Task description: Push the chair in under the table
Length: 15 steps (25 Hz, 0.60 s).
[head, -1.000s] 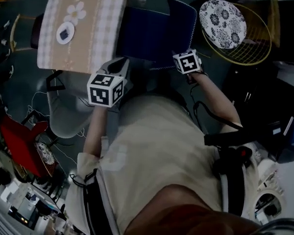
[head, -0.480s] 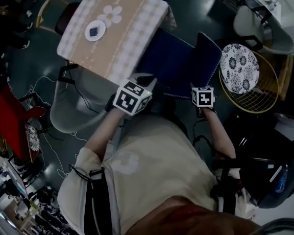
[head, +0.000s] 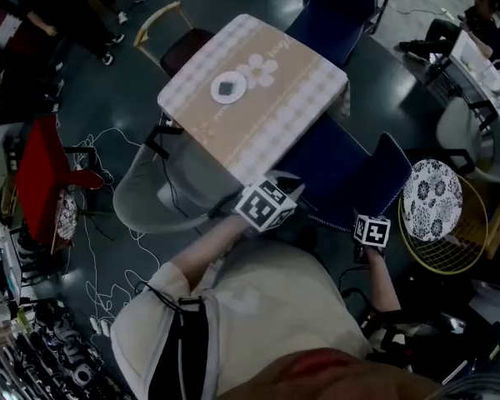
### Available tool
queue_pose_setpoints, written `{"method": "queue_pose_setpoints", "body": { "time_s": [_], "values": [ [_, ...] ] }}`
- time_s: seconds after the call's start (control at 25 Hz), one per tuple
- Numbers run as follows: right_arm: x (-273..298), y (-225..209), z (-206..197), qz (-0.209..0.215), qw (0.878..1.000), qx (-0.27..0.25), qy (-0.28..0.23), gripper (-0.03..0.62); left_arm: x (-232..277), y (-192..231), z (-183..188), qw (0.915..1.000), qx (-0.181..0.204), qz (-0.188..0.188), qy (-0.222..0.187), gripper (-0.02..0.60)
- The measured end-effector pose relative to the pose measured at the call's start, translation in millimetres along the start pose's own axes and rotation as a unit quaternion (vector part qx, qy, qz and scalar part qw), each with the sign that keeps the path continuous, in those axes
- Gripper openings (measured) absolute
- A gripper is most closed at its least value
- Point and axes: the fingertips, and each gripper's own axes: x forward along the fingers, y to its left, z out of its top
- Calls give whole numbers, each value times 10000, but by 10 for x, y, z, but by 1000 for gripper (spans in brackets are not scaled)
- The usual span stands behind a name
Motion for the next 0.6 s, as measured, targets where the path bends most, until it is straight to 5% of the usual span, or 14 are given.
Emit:
{"method": "queue_pose_setpoints", "body": {
  "time_s": [0.6],
  "values": [
    [54,67,50,319,9988,357,102,222,-240,36,40,9994,-5,168,-286,9]
  ]
}}
